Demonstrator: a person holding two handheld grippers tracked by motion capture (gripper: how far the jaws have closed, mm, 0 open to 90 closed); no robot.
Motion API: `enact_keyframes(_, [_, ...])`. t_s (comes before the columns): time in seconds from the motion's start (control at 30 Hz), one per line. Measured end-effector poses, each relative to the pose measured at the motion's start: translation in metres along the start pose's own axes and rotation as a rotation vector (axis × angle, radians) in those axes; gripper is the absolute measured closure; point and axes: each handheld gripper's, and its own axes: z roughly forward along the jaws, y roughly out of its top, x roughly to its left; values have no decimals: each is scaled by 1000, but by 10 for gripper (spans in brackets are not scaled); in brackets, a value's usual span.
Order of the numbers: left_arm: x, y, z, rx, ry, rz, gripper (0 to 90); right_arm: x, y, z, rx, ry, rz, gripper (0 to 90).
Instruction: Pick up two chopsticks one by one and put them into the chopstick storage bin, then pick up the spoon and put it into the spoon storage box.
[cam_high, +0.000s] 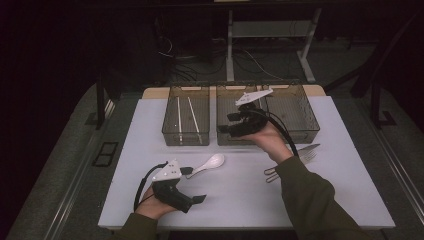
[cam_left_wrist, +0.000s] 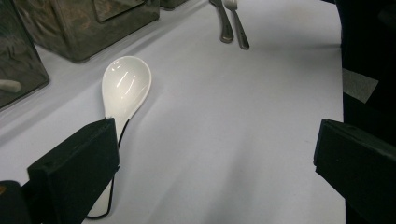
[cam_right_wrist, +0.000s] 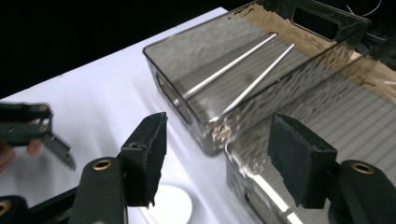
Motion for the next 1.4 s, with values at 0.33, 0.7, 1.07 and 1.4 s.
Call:
enact_keyframes(0.33, [0,0,0,-6,7,-6,0,-2,-34,-36,-42,25,17,359])
enact_keyframes(0.7, [0,-1,-1,-5,14,-11,0,-4,-74,-74,-67,9,25,345])
enact_keyframes(1.07, [0,-1,-2,-4,22,-9,0,-2,-113,-105,-61,-17,16,326])
enact_keyframes(1.4, [0,-1,-2,-1,27,-4,0,-1,-156,-116,-68,-92,21,258])
